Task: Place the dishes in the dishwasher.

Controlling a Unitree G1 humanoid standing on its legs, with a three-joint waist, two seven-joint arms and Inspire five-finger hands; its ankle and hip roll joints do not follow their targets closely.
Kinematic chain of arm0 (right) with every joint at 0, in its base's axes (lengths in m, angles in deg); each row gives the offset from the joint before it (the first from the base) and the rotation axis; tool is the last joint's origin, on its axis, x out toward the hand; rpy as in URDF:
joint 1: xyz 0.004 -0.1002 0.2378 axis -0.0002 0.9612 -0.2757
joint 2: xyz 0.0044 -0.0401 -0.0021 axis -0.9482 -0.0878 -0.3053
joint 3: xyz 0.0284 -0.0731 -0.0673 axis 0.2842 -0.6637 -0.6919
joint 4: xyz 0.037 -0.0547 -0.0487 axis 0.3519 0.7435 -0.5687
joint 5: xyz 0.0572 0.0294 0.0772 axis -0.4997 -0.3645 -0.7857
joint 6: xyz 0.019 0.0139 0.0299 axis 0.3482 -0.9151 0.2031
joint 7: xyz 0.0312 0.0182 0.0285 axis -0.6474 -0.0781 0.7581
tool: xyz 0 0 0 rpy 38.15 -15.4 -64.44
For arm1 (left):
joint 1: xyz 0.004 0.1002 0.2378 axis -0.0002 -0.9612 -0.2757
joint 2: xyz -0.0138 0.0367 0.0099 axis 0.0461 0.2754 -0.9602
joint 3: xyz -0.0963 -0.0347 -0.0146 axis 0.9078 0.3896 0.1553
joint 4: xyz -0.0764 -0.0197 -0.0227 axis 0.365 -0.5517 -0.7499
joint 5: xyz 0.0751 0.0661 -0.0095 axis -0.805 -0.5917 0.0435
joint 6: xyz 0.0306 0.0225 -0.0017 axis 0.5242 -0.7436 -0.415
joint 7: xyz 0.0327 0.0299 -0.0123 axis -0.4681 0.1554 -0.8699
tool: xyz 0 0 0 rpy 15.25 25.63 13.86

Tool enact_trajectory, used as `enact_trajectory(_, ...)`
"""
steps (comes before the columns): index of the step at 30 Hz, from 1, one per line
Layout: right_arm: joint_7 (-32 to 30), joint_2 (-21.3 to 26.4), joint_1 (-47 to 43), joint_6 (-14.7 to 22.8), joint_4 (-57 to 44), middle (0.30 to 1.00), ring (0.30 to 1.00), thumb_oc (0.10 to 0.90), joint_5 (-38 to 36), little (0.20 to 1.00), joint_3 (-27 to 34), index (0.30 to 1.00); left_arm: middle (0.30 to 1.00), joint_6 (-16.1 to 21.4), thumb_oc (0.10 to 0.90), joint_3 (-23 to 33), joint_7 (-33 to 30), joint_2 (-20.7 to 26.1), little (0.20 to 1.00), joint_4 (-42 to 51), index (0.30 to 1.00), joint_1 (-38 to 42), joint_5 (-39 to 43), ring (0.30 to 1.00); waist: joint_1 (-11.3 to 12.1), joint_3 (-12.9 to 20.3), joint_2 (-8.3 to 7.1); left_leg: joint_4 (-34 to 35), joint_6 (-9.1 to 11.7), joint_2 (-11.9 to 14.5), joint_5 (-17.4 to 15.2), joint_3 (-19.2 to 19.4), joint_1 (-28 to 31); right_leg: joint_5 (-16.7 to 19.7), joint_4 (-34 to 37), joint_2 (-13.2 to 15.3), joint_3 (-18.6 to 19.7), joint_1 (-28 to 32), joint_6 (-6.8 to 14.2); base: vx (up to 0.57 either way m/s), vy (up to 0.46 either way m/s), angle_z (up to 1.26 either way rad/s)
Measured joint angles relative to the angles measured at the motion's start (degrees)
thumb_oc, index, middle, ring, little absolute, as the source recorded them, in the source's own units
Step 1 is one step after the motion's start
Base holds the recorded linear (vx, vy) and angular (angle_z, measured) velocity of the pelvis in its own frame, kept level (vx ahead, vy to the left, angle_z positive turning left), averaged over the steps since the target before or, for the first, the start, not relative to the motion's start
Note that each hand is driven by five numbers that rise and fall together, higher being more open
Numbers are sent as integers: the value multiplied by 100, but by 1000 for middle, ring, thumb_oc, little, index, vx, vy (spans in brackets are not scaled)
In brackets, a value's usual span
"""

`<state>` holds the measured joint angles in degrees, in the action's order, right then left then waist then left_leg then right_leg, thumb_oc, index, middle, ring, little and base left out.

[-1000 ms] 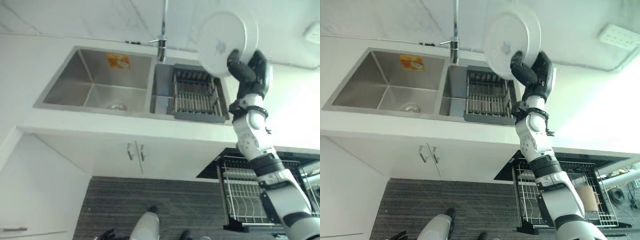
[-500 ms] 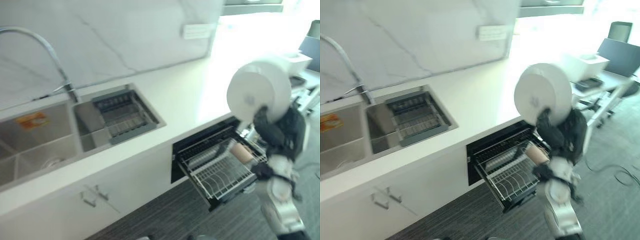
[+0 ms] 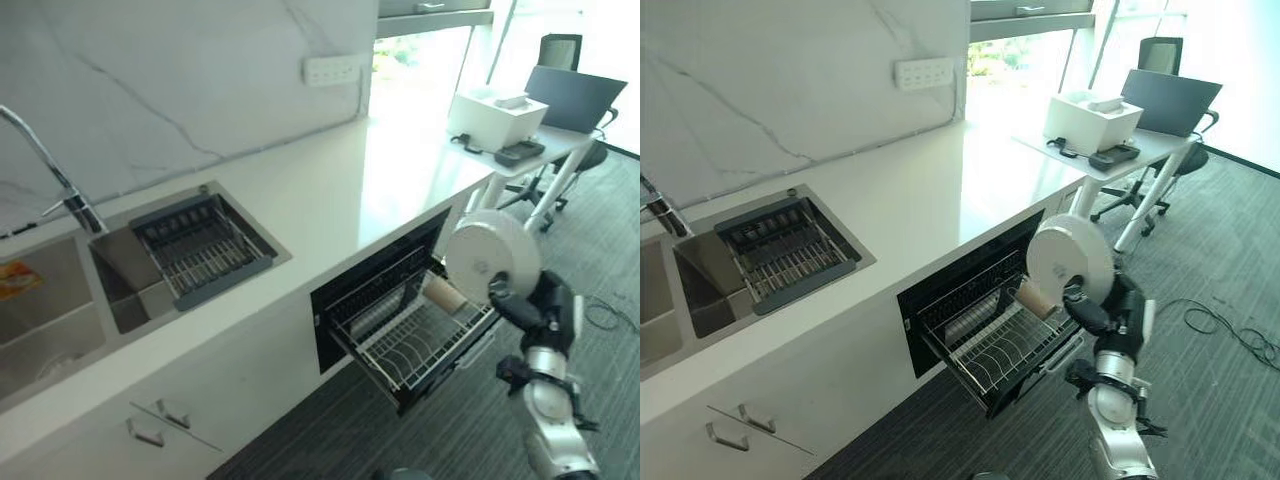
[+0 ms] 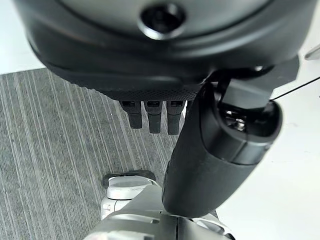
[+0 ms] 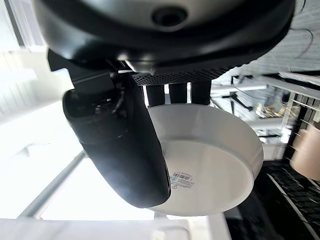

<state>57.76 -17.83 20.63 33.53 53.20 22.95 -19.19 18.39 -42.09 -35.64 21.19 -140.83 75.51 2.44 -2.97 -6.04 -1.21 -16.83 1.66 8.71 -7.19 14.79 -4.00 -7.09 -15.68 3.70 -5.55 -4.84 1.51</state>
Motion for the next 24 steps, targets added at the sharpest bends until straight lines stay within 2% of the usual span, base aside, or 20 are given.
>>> enact_trajectory(2,13,-94,-176,-52,367,300,300,400,121,300,-131,300,900,-36,800,-61,-5,3,900,82,900,5,-45,900,68,-47,22,-9,-1,-22,2,-103,4,-9,40,21,-99,86,5,57,-1,23)
enact_trajectory(6,-54,-92,-445,-184,401,300,300,400,457,300,-267,300,900,-170,800,-91,20,6,900,156,900,22,-221,900,222,-137,55,1,8,-113,18,-252,-5,-20,55,107,-255,177,5,12,17,23)
enact_trajectory(7,-179,-68,-825,-218,611,300,300,400,549,300,-289,300,900,-240,800,-173,22,23,900,145,900,60,-219,900,341,-176,65,-6,0,-135,14,-262,-18,-11,55,131,-270,177,31,-8,31,13)
enact_trajectory(9,-397,-48,-1249,-220,994,300,300,400,560,300,-253,300,900,-250,800,-254,28,46,900,126,900,145,-220,900,343,-282,76,-29,-17,-154,8,-281,-44,-11,53,154,-294,173,33,5,16,8)
enact_trajectory(11,-493,17,-1389,-294,1202,300,300,400,558,300,-186,300,900,-270,800,-250,27,44,900,117,900,208,-219,900,356,-307,91,-33,-34,-183,6,-317,-97,-15,55,176,-323,149,31,10,6,10)
enact_trajectory(12,-635,84,-1505,-354,1508,300,300,400,577,300,-185,300,900,-273,800,-249,37,61,900,117,900,282,-220,900,475,-378,109,-75,-51,-194,-14,-344,-128,-19,56,187,-347,150,33,-11,13,11)
enact_trajectory(14,-724,96,-1602,-570,1816,300,300,400,637,300,-199,300,900,-279,800,-247,38,86,900,117,900,347,-220,900,510,-423,134,-117,-61,-212,-19,-420,-216,-27,55,210,-434,137,30,-22,23,19)
enact_trajectory(17,-811,98,-1838,-832,2315,300,300,400,677,300,-261,300,900,-282,800,-257,76,93,900,114,900,576,-212,900,584,-594,223,-225,-73,-224,-18,-527,-373,-1,36,224,-533,106,70,-31,26,21)
enact_trajectory(19,-1093,97,-2148,-1016,3003,300,300,400,848,300,-322,300,900,-283,800,-256,152,108,900,121,900,897,-197,900,783,-771,309,-295,-90,-261,3,-640,-555,2,-36,251,-624,1,74,-117,26,27)
enact_trajectory(22,-1350,101,-2682,-1216,3371,300,300,400,925,300,-428,300,900,-308,800,-346,158,192,900,143,900,1303,-68,900,816,-1067,293,-328,-125,-307,132,-772,-826,25,-155,300,-757,-223,69,-127,-3,25)
enact_trajectory(24,-1425,103,-2978,-1226,3633,300,300,400,961,300,-447,300,900,-323,800,-373,159,258,900,174,900,1504,12,900,925,-1269,254,-353,-122,-313,162,-819,-903,31,-158,302,-783,-290,58,-98,-8,13)
